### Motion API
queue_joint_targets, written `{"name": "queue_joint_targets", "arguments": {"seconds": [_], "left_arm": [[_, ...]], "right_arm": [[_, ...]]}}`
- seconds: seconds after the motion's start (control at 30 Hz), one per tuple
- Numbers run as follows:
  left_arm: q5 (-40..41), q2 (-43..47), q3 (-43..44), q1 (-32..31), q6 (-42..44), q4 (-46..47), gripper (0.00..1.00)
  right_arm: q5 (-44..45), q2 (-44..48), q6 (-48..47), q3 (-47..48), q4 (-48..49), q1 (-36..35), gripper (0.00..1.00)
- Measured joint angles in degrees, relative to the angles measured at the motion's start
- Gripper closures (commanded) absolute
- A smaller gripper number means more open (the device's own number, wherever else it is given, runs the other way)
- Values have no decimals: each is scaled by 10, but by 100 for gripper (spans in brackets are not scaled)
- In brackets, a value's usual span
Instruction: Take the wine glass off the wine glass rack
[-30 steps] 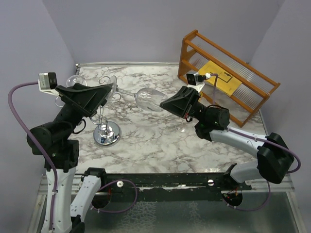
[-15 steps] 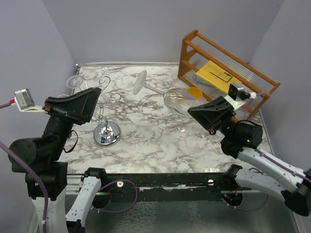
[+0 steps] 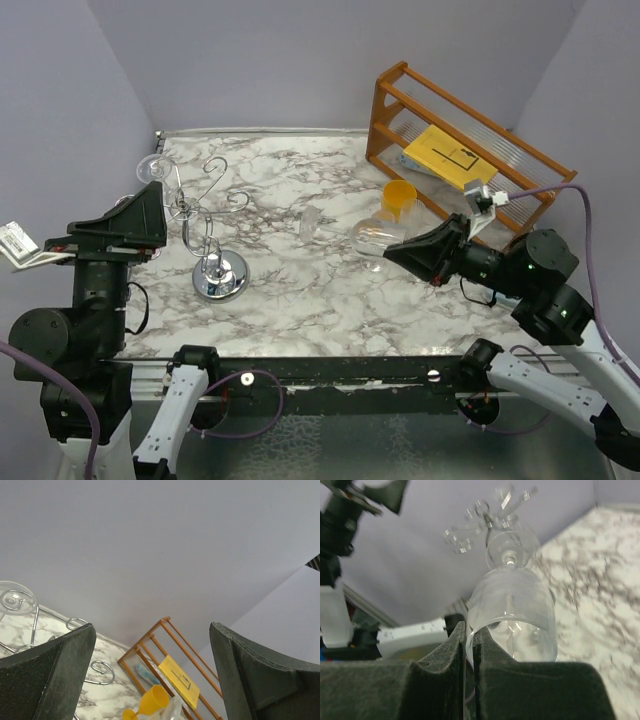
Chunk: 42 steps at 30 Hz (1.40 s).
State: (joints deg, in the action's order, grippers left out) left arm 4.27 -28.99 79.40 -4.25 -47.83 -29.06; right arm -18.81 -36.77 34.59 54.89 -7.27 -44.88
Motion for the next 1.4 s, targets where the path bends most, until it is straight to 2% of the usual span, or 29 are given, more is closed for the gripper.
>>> {"name": "queue_joint_targets", "arguments": {"seconds": [0.13,0.4,0.6,1.03,1.4], "left_arm": [[12,-4,-2,0,16,1,1],[24,-7,-3,0,44,2,1],[31,-7,10,0,57,0,1],[45,7,22,-10,70,-15,1],[59,14,22,-21,85,-17,1]], "right_arm": [[-10,-14,-49,47,-217,0,99],[-7,-65,-55,109,-422,0,99],[73,-189,-28,160,-543,0,99],[229,-399,-24,263,-656,0,99],[265,-469,-74,281,-659,4,99]]}}
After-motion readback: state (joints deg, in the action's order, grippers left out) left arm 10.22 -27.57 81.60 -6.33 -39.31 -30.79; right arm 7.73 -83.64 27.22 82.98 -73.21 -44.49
